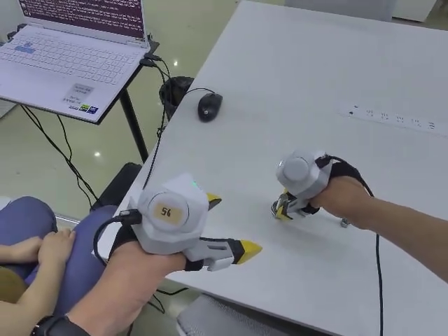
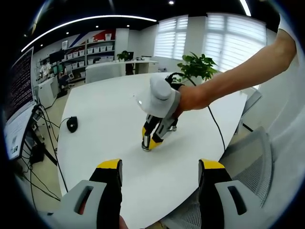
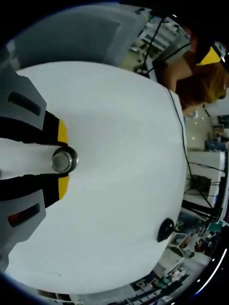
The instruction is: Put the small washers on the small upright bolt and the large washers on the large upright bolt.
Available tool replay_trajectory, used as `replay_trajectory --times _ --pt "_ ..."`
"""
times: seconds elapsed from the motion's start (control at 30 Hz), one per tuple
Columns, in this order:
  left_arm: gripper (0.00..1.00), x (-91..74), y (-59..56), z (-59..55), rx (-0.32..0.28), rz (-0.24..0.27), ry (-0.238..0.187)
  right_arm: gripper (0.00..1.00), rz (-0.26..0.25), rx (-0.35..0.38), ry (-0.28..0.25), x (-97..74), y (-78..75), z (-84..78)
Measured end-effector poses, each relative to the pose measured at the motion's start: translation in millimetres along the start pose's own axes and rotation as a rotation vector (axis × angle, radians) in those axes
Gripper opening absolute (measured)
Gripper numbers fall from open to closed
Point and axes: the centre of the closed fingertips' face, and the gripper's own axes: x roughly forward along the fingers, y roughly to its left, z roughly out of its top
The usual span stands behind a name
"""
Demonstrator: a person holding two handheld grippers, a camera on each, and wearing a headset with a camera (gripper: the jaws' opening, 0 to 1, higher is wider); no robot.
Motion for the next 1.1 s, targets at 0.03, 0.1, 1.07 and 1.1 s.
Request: replay_trajectory --times 0.03,0.1,1.07,1.1 --pt "0.64 0.3 0.1 -0.3 0.001 -0.001 0.002 0.24 0.001 0.005 0.0 1.1 -0.1 -0.3" --pt "0.64 0.6 0.3 -0.4 0.0 -0.001 0.001 0.24 -0.003 0.02 -0.01 2.2 -2.0 0.5" --pt "0.64 15.7 -3.4 6.9 0.008 -0.022 -0.009 0.33 -0.071 0.206 -0.148 -27.0 2.6 -15.2" --pt "0.64 17.0 -3.4 6.6 0.01 -0.024 -0.008 0.33 -0.083 0.23 -0.165 -31.0 3.7 -17.5"
